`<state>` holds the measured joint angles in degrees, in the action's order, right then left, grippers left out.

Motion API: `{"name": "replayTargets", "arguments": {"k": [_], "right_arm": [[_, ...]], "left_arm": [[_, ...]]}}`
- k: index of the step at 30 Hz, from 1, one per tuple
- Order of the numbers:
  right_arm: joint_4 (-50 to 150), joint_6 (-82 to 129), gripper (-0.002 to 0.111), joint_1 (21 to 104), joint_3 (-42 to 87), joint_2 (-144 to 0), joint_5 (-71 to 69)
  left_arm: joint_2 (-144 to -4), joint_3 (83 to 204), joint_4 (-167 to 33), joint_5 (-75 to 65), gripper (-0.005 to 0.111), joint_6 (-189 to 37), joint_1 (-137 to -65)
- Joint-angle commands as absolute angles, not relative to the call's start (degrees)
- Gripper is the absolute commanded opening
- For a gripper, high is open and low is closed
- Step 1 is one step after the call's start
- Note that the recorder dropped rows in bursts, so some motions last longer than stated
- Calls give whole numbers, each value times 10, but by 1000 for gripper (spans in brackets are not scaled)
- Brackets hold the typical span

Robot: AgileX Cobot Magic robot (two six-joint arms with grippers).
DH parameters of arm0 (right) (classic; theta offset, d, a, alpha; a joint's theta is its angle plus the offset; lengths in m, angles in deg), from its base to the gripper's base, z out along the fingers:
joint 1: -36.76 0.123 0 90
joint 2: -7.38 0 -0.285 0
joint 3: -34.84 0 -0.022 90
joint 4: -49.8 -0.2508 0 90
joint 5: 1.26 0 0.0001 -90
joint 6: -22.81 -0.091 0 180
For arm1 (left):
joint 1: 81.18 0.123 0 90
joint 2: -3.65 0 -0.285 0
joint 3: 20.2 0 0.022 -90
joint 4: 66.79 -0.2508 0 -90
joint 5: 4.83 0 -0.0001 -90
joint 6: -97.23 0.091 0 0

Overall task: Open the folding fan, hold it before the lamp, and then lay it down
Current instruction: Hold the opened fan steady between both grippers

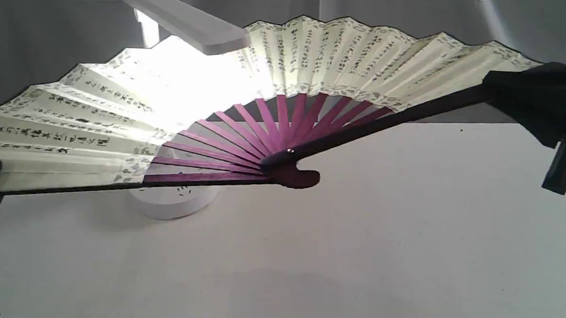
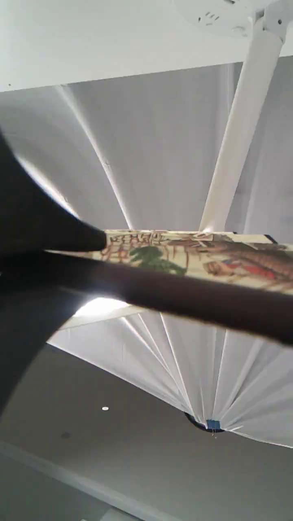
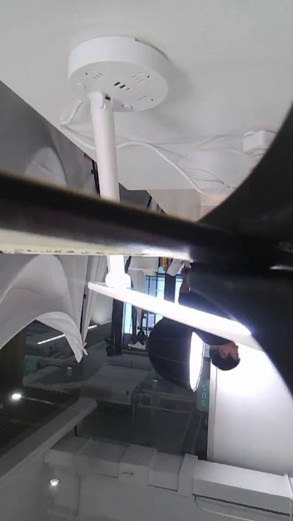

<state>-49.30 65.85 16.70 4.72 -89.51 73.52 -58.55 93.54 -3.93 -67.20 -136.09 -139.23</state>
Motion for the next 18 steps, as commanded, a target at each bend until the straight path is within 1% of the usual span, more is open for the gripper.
{"name": "replayTargets", "arguments": {"k": [1, 18], "right_arm": [[-501, 680, 0, 156, 48, -893, 687], [-501, 680, 0, 156, 48, -893, 687]], "left_arm": [[-574, 934, 9, -748, 0, -1395, -1387], [-574, 934, 9, -748, 0, -1395, -1387]]}}
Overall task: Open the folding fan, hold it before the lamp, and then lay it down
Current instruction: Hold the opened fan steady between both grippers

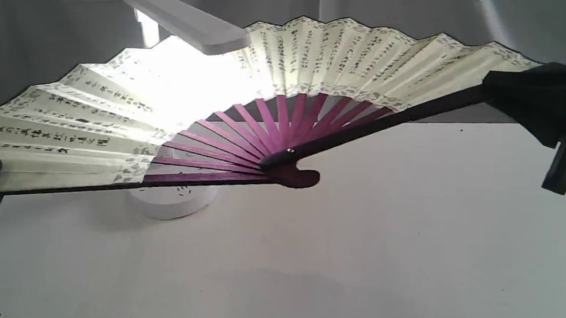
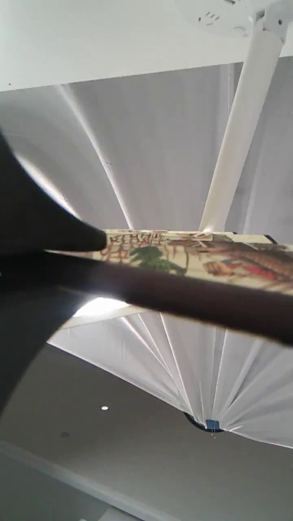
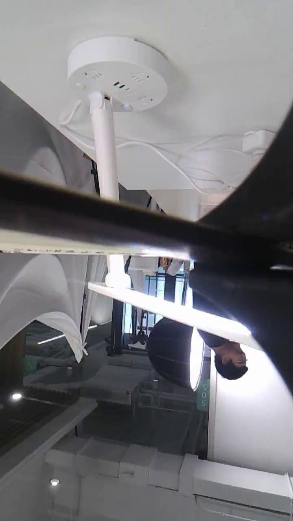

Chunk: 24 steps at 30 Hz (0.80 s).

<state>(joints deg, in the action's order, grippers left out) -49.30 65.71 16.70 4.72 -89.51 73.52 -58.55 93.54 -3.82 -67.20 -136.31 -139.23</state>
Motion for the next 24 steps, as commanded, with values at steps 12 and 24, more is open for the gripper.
{"name": "replayTargets", "arguments": {"k": [12, 24], "right_arm": [[-498, 677, 0, 156, 48, -893, 687], [-498, 677, 0, 156, 48, -893, 687]], "left_arm": [[-574, 934, 16, -748, 0, -1393, -1387], [-574, 934, 23, -737, 0, -1393, -1387]]}}
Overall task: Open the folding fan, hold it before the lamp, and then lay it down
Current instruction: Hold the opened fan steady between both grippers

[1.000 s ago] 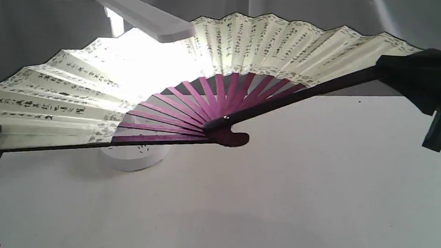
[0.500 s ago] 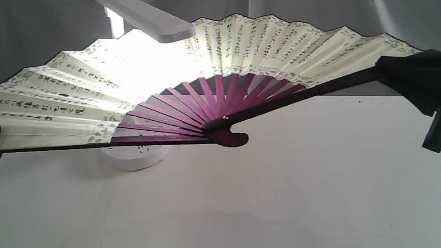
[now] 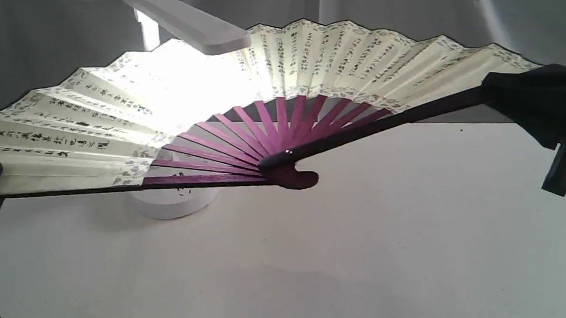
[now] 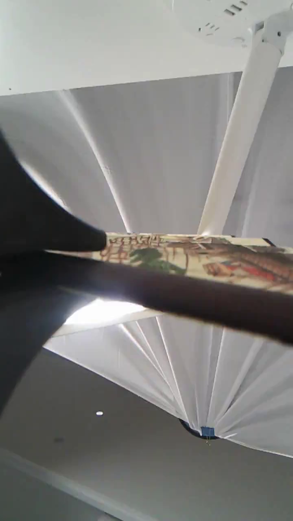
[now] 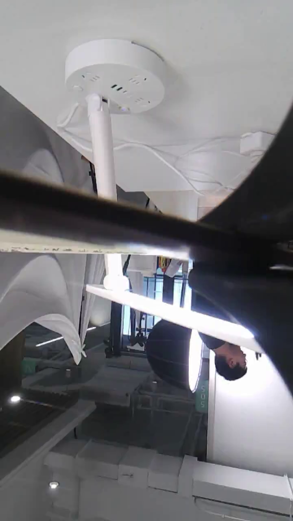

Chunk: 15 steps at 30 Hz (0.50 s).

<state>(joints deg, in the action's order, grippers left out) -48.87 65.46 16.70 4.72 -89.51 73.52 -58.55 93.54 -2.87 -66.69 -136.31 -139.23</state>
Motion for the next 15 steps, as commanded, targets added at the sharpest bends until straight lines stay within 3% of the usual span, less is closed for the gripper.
{"name": "replayTargets", "arguments": {"k": [1, 15], "right_arm": [[-498, 676, 0, 156, 48, -893, 687], [-498, 676, 0, 156, 48, -893, 687]], "left_arm": [[-574, 934, 32, -738, 0, -1393, -1387], [-574, 934, 46, -739, 0, -1393, -1387]]}}
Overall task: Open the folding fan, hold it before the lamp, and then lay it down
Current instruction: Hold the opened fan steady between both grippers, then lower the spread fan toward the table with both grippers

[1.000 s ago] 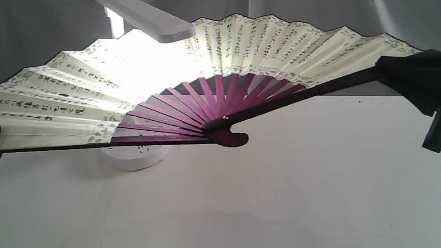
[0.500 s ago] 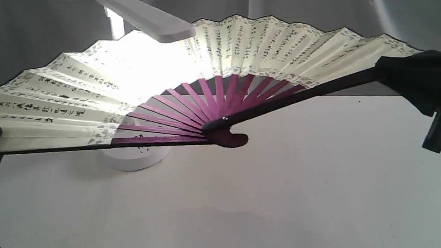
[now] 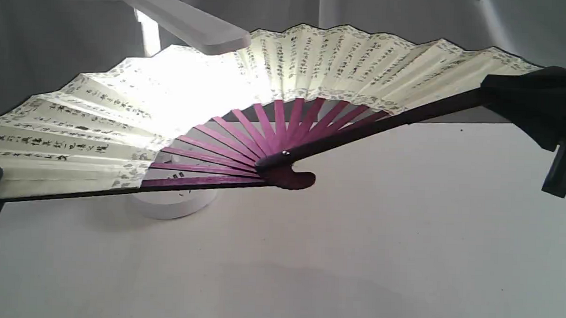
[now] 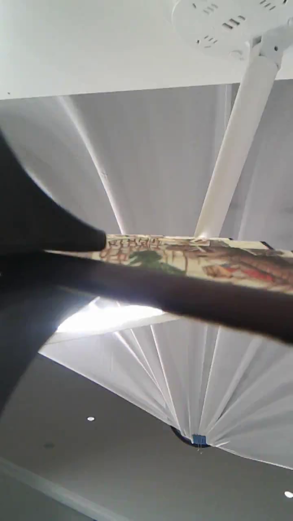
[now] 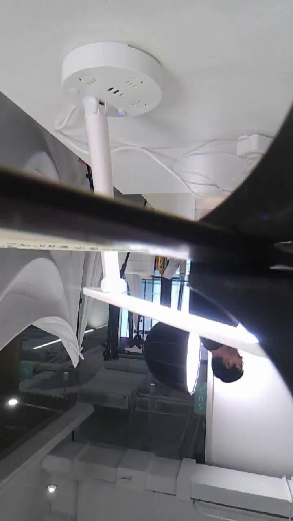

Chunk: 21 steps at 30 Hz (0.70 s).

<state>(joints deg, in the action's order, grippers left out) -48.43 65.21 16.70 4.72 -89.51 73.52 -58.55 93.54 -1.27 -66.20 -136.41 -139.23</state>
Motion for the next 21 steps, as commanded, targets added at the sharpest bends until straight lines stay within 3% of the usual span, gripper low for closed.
{"name": "replayTargets", "arguments": {"k": [1, 21], "right_arm": [[-498, 676, 0, 156, 48, -893, 687], [-433, 672, 0, 156, 48, -893, 623]], "left_arm": [[-574, 934, 46, -739, 0, -1393, -1387], [-576, 934, 79, -686, 0, -1362, -1387]]}}
